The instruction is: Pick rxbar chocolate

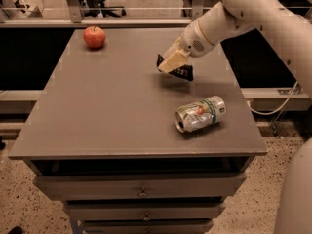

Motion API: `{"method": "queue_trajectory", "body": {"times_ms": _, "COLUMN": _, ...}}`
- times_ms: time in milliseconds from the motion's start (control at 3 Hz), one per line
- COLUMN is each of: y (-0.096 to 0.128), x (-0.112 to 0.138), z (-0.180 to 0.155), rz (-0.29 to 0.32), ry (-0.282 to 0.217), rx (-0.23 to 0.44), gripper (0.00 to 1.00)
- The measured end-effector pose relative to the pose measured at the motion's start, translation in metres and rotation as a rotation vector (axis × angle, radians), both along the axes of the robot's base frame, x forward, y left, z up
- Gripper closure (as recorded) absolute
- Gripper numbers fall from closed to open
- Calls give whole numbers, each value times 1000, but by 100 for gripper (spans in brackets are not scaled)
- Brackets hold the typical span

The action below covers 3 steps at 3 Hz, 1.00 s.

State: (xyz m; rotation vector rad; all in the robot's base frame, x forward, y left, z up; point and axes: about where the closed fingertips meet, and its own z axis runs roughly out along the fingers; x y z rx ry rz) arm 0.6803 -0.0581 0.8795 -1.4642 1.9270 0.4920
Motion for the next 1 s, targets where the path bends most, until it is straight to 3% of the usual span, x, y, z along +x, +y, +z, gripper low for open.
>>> {"method": "queue_trajectory", "body": {"times_ms": 333, "y": 19, "x": 20, "z": 41, "rz": 26, "ry": -76, "rx": 82, "gripper": 100}}
{"method": "queue_trajectory", "body": {"times_ms": 667, "y": 15, "x": 25, "z": 83, "rz": 35, "ry": -138, "rx": 219, "gripper": 100}}
{"method": "queue_trajectory", "body": {"times_ms": 1000, "y": 17, "x": 23, "z": 89, "rz": 38, "ry": -138, "rx": 244, "gripper": 100}}
